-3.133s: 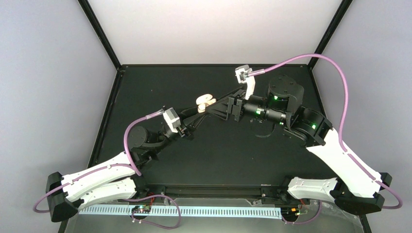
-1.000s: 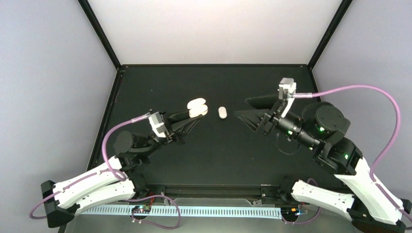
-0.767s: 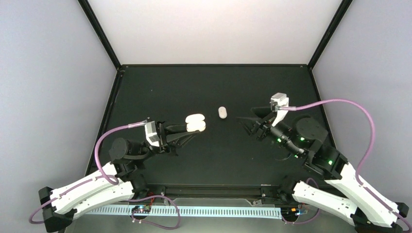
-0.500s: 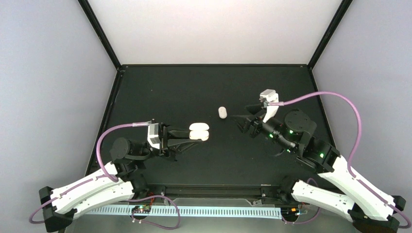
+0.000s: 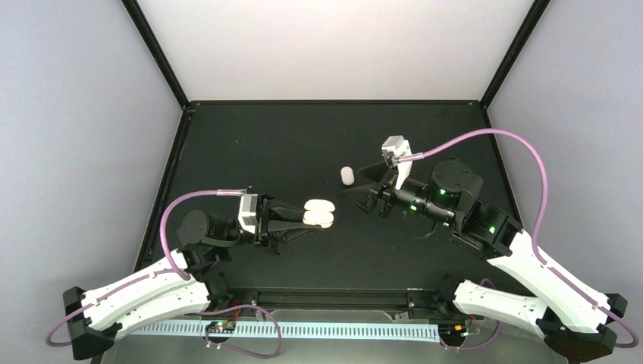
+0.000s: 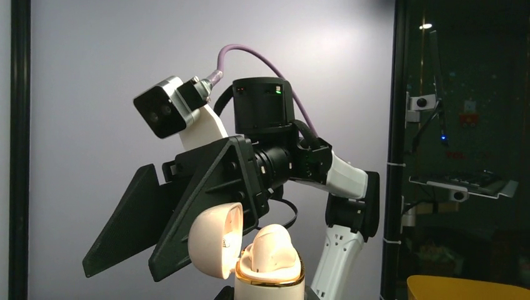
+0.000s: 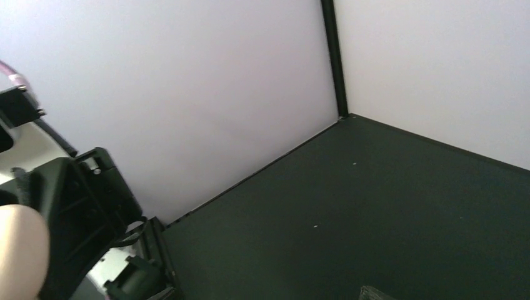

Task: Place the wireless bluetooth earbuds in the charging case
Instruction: Place the earbud in the charging case, then close the charging case.

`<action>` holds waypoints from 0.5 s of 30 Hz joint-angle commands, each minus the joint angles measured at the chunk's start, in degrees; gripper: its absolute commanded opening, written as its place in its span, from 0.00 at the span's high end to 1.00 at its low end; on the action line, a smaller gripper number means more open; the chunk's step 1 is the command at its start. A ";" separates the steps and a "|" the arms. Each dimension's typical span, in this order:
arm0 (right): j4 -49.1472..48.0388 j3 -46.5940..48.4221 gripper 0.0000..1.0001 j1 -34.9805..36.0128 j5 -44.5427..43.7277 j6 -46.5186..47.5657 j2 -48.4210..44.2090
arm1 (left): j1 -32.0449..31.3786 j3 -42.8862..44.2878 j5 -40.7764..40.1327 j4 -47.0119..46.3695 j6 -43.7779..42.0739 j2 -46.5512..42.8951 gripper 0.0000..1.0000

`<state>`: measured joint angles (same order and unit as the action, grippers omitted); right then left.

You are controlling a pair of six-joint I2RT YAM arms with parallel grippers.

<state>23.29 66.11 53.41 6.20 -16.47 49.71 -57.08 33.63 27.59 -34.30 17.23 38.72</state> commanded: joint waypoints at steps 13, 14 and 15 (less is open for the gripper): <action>-2.72 4.27 0.25 0.29 15.09 -1.48 2.49 | -0.14 2.72 3.61 -1.73 0.96 1.17 0.99; -2.72 4.43 0.25 0.29 15.54 -1.54 2.64 | -0.14 2.68 3.61 -1.70 0.95 1.23 0.98; -2.72 4.53 0.25 0.28 16.02 -1.66 2.79 | -0.14 2.67 3.61 -1.79 1.08 1.37 0.98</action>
<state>21.80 68.75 53.41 18.65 -17.12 52.03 -57.08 34.06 30.09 -34.35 17.63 39.75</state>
